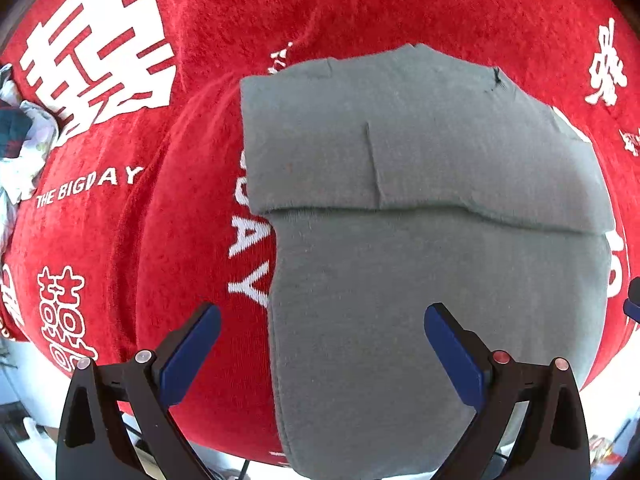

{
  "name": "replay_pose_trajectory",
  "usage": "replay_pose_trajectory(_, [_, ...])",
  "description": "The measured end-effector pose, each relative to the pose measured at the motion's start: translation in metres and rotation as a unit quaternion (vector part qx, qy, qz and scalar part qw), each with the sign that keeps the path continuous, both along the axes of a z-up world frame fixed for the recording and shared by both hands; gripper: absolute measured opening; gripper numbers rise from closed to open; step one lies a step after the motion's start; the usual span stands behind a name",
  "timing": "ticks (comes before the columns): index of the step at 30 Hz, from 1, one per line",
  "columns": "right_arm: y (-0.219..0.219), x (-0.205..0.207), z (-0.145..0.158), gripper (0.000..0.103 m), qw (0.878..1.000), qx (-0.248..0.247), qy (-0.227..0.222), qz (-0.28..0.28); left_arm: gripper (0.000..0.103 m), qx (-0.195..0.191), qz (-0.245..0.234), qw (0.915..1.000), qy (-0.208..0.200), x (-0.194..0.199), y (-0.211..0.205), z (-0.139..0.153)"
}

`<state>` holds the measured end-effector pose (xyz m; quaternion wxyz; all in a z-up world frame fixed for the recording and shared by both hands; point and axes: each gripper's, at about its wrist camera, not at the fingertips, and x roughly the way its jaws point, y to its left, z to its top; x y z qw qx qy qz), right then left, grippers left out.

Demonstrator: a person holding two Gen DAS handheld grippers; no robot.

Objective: Fold small clothes
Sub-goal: 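Move both open tools down to the ribbed hem of the sweatshirt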

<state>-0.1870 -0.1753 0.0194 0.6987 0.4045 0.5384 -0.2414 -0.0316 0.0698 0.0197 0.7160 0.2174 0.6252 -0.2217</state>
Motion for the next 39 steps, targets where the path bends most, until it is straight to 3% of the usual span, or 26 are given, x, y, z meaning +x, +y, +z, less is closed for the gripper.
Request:
replay_pose_trajectory(6, [0.012, -0.012, -0.018, 0.103, 1.0, 0.022, 0.023, 0.004, 0.102, -0.008, 0.016, 0.9997, 0.015, -0.007, 0.015, -0.004])
replay_pose_trajectory(15, [0.005, -0.039, -0.022, 0.103, 0.999, 0.034, 0.007, 0.02, 0.102, 0.01, 0.009, 0.9999, 0.01, -0.042, 0.025, -0.018])
replay_pose_trajectory(27, [0.006, -0.125, -0.041, 0.103, 0.996, 0.083, -0.019, 0.034, 0.102, 0.014, 0.042, 0.9972, 0.06, -0.11, 0.073, -0.046])
replay_pose_trajectory(34, [0.026, -0.175, -0.083, 0.101, 0.989, 0.142, -0.008, 0.048, 0.102, 0.012, 0.059, 0.9938, 0.094, -0.147, 0.102, -0.073])
replay_pose_trajectory(39, [0.045, -0.182, -0.126, 0.084, 0.984, 0.159, 0.024, 0.079, 0.102, 0.017, 0.059, 0.9919, 0.111, -0.163, 0.111, -0.102])
